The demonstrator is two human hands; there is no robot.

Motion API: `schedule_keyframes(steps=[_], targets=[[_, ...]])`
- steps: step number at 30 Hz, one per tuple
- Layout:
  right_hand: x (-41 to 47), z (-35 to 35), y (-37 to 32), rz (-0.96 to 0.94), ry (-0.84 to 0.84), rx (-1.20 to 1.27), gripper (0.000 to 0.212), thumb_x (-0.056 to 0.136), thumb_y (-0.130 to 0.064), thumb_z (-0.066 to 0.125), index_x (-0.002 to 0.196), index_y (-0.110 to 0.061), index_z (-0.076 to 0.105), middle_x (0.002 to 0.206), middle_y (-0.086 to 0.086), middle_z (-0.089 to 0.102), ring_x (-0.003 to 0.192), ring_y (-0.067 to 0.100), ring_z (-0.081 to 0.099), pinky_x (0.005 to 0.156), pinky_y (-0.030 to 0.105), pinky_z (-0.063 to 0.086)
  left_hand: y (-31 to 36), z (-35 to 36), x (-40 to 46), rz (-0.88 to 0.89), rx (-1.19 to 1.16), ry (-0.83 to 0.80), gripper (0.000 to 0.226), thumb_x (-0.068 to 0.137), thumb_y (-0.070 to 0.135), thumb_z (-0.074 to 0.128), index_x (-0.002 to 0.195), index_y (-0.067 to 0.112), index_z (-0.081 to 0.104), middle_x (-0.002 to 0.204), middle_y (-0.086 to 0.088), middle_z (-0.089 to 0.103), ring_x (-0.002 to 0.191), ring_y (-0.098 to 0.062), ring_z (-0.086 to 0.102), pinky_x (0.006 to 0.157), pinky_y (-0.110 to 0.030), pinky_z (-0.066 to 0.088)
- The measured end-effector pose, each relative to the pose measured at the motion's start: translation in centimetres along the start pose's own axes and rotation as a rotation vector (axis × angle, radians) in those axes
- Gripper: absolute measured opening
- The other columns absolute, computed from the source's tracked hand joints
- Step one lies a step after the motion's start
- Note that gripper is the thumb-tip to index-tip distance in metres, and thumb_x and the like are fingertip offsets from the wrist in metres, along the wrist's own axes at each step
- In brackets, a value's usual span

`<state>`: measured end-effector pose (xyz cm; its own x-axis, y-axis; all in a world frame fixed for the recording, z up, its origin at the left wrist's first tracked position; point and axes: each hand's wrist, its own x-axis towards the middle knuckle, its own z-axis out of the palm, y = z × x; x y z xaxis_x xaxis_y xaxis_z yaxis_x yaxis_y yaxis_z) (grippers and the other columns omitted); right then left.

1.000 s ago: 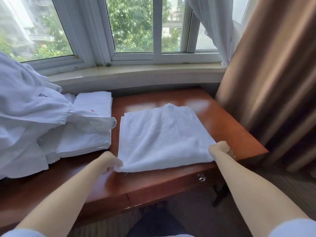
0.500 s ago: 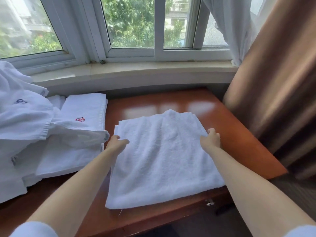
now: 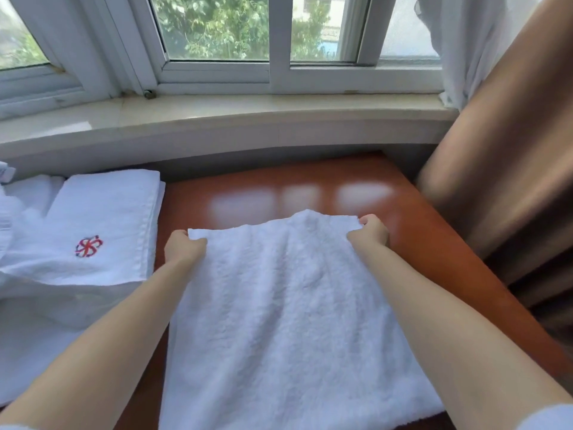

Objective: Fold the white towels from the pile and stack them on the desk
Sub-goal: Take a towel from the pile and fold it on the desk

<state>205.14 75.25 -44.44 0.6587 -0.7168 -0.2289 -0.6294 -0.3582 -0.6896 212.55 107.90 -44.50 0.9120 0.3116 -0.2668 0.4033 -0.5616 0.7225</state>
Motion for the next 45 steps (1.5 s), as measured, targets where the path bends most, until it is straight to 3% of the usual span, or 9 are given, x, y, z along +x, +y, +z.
schedule_keyframes(steps=[3, 7, 12, 15, 21, 28, 37, 40, 45], targets=[[-0.6, -0.4, -0.2, -0.003, 0.056, 0.022, 0.030, 0.090, -0.028, 0.060, 0.116, -0.014, 0.060, 0.116, 0.010, 0.063, 0.097, 0.029, 0.061, 0.075, 0.026, 0.041, -0.3, -0.7, -0.3, 0.058, 0.007, -0.001, 0.038, 0.091, 0.021, 0.055, 0.057, 0.008, 0.044, 0.059, -0.009, 0.043, 0.065, -0.033, 0.052, 0.057, -0.032, 0.035], [-2.3, -2.5, 0.0, -0.070, 0.139, -0.043, 0.022, 0.094, -0.021, 0.050, 0.109, -0.014, 0.064, 0.113, 0.009, 0.065, 0.101, 0.032, 0.060, 0.077, 0.029, 0.042, 0.5, -2.3, -2.7, -0.003, -0.058, 0.018, 0.029, 0.096, 0.022, 0.046, 0.075, 0.003, 0.053, 0.079, -0.022, 0.058, 0.089, -0.042, 0.063, 0.065, -0.032, 0.039], [-4.2, -5.0, -0.1, 0.010, 0.105, -0.331, 0.030, 0.093, -0.009, 0.050, 0.121, -0.007, 0.061, 0.124, 0.015, 0.060, 0.113, 0.034, 0.057, 0.086, 0.035, 0.047, 1.3, -6.1, -7.0, -0.297, 0.184, -0.557, 0.006, 0.083, 0.007, 0.058, 0.082, 0.013, 0.058, 0.053, -0.004, 0.058, 0.042, -0.015, 0.056, 0.042, -0.018, 0.046], [-4.8, -5.7, -0.2, 0.060, 0.099, -0.359, 0.025, 0.095, -0.009, 0.049, 0.115, -0.002, 0.063, 0.119, 0.018, 0.062, 0.111, 0.035, 0.059, 0.083, 0.035, 0.048, 2.2, -6.8, -7.4, -0.207, 0.209, -0.411, 0.015, 0.087, 0.009, 0.054, 0.073, 0.013, 0.054, 0.059, -0.005, 0.049, 0.051, -0.020, 0.051, 0.049, -0.023, 0.043], [-3.8, -4.0, -0.4, -0.003, 0.113, -0.122, 0.026, 0.095, -0.012, 0.039, 0.112, -0.010, 0.058, 0.117, 0.012, 0.061, 0.098, 0.030, 0.057, 0.076, 0.028, 0.039, 1.5, -5.0, -5.1, 0.026, 0.358, 0.032, 0.042, 0.104, 0.022, 0.032, 0.124, -0.008, 0.054, 0.127, -0.026, 0.055, 0.118, -0.040, 0.052, 0.094, -0.039, 0.044], [-0.4, -0.8, -0.5, 0.073, 0.040, -0.295, 0.037, 0.093, -0.028, 0.048, 0.122, -0.010, 0.060, 0.134, 0.014, 0.042, 0.123, 0.034, 0.041, 0.099, 0.035, 0.037, 0.0, -2.5, -1.6, -0.053, 0.390, -0.044, 0.027, 0.092, 0.012, 0.049, 0.109, -0.006, 0.061, 0.116, -0.024, 0.060, 0.108, -0.039, 0.057, 0.080, -0.034, 0.048], [1.0, -1.2, -2.5, 0.049, -0.105, -0.113, 0.021, 0.085, -0.026, 0.065, 0.095, -0.007, 0.067, 0.097, 0.007, 0.066, 0.082, 0.026, 0.058, 0.079, 0.032, 0.049, 1.9, -3.1, 0.0, -0.120, 0.186, -0.193, 0.038, 0.075, 0.013, 0.081, 0.105, -0.004, 0.064, 0.093, -0.013, 0.061, 0.085, -0.030, 0.061, 0.068, -0.033, 0.046], [-1.0, -2.2, -2.8, 0.038, -0.211, -0.071, 0.026, 0.085, -0.032, 0.070, 0.098, -0.011, 0.063, 0.099, 0.004, 0.061, 0.090, 0.024, 0.058, 0.073, 0.028, 0.043, 2.7, -4.4, -1.4, -0.019, 0.142, -0.164, 0.029, 0.075, 0.016, 0.079, 0.100, 0.002, 0.071, 0.083, -0.004, 0.061, 0.073, -0.021, 0.057, 0.064, -0.029, 0.046], [-5.2, -5.1, -4.3, -0.148, -0.108, 0.141, 0.026, 0.087, -0.023, 0.062, 0.063, -0.020, 0.052, 0.064, -0.004, 0.040, 0.063, 0.019, 0.035, 0.059, 0.027, 0.031, 4.3, -7.9, -5.2, 0.154, 0.021, -0.108, 0.023, 0.078, 0.020, 0.079, 0.096, 0.007, 0.073, 0.088, -0.002, 0.060, 0.089, -0.021, 0.055, 0.078, -0.030, 0.048]])
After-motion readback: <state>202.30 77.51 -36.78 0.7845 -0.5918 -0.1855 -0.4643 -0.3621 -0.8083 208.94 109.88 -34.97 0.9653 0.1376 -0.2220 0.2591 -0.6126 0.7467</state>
